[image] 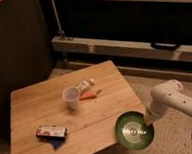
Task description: Drag the ceramic bowl in a circle
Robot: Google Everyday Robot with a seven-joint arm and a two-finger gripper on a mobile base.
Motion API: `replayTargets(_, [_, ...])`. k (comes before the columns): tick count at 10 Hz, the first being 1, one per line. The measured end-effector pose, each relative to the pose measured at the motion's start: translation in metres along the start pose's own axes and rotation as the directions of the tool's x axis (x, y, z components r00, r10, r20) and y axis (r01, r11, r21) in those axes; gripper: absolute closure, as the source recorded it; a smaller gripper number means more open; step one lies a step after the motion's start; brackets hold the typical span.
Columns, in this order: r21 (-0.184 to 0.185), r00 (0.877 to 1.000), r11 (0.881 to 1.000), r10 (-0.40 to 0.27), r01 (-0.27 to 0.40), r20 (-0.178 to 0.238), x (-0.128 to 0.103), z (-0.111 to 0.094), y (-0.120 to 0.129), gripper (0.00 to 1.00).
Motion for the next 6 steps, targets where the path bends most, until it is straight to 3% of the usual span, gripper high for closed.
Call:
replayTargets(3, [0.029, 0.992, 0.991, -0.129, 0.129, 0.012, 0.042, 0.009, -0.078, 1.0])
replayTargets(6, [0.045, 0.982, 0.981, -0.191, 0.191, -0.009, 0.106, 0.003, -0.13, 1.0])
